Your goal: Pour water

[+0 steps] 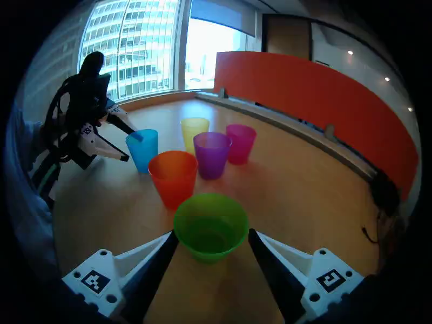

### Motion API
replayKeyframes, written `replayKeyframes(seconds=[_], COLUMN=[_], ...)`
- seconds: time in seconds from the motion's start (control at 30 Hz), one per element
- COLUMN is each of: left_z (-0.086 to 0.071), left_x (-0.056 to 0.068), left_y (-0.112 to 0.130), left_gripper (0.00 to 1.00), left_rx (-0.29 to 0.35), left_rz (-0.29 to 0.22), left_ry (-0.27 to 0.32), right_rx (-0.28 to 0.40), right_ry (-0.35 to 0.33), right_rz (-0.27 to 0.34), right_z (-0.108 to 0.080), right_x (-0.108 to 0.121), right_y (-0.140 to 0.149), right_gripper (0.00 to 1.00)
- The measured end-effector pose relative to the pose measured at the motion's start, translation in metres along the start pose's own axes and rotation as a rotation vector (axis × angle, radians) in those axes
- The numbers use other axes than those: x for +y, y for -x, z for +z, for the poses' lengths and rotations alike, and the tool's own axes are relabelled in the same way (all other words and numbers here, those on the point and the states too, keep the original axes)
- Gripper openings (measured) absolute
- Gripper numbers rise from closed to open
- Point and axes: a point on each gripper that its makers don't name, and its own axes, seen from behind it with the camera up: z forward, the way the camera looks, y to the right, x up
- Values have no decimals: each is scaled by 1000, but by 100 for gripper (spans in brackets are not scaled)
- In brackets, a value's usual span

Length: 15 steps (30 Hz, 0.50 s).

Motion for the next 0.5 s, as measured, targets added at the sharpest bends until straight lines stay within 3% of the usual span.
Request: replayKeyframes(seconds=[0.5], left_z=[-24], left_x=[-11], left_y=[3], left_gripper=[96], left_rx=[24], left_rz=[-12], left_ry=[-73], right_rx=[20], right_ry=[75], right_rz=[32], right_z=[-36], right_x=[12], right_y=[11], right_gripper=[100])
